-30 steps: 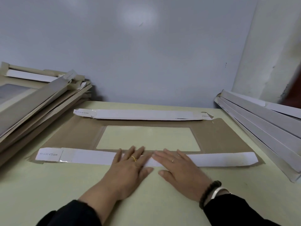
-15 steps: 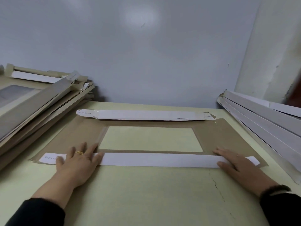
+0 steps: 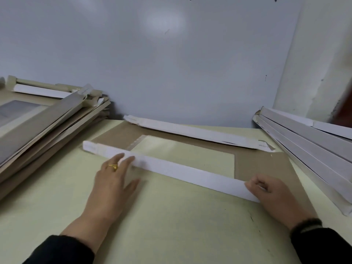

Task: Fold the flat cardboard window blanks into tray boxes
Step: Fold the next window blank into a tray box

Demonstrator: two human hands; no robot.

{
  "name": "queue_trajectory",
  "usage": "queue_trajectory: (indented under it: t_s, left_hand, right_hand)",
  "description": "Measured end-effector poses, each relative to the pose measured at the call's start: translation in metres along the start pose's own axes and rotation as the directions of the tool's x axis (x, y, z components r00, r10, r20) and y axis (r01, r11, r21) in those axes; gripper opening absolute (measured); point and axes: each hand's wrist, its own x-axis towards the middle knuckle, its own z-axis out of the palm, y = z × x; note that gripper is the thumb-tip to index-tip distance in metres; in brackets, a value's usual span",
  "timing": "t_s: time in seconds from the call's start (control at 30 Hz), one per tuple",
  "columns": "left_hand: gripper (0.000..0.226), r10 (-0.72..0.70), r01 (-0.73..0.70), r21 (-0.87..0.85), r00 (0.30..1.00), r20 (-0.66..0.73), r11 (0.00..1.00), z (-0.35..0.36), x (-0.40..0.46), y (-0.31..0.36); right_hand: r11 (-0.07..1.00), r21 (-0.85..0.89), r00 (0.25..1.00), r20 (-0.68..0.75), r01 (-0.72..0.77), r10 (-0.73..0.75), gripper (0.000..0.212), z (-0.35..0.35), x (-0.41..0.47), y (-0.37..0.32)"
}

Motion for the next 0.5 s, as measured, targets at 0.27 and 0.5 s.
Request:
queue_trajectory:
  t_s: [0.27,0.5]
  left_hand:
    - [0.047,0.364,-0.371,-0.009,0.906,0.217,0.929,0.012,-0.021,0.068]
    - [0.044,0.406,-0.468,0.277,0.878,0.255,0.839,0.016,-0.022,0.078]
  right_hand:
    - [0.930,0.363,0.994,0.104,-0.051,0.014,0.015,0.042,-0.026,-0.050]
    - [0.883,0.460,0.964,0.264,-0.094,-0.034,0.013,0.066,-0.044,-0.063]
